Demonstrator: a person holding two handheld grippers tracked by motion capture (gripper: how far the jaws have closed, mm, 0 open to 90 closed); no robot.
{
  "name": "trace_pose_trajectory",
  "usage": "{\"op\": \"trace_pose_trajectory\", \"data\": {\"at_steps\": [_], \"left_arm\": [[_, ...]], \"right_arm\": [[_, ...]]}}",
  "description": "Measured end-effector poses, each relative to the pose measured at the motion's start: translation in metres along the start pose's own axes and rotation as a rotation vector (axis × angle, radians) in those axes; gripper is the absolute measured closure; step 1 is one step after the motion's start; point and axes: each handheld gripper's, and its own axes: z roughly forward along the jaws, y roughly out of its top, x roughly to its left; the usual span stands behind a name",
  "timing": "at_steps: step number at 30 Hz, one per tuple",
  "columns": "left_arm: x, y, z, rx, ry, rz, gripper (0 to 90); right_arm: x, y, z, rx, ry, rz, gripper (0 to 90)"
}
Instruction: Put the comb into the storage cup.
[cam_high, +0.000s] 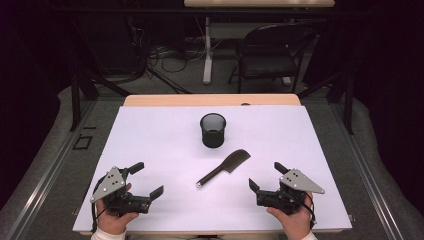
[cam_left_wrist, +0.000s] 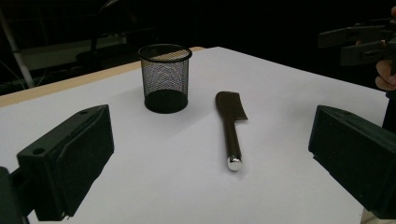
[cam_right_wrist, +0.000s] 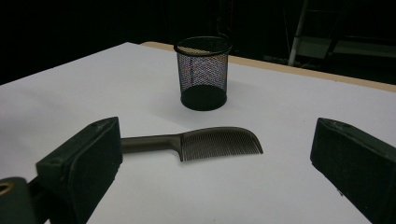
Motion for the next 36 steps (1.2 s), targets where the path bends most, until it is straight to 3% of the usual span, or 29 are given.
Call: {"op": "trace_pose_trajectory", "data": {"at_steps": [7,11,15,21,28,36], "left_arm": [[0.000,0.000,0.003,0.012,-0.013,-0.004,0.4],[0.000,-0.001,0.006,0.016,-0.020,-0.012,0.4],[0.000,-0.004,0.005,0.028,-0.024,-0.021,0.5],[-0.001,-0.005,0.004,0.039,-0.017,-0.026,2.6],[-0.003,-0.006,0.003,0.042,-0.012,-0.027,2.6],[-0.002,-0.006,0.003,0.041,-0.015,-0.038,4.5]], "right_arm": [[0.000,-0.002,0.004,0.026,0.002,0.004,4.1],[-0.001,-0.004,0.008,0.072,0.000,0.005,4.7],[0.000,-0.003,0.011,0.072,-0.001,0.017,7.7],[0.004,-0.002,0.016,0.096,0.007,0.002,17.5],[0.007,0.003,0.021,0.133,0.031,0.014,35.2],[0.005,0.015,0.036,0.174,0.037,0.049,35.8]]}}
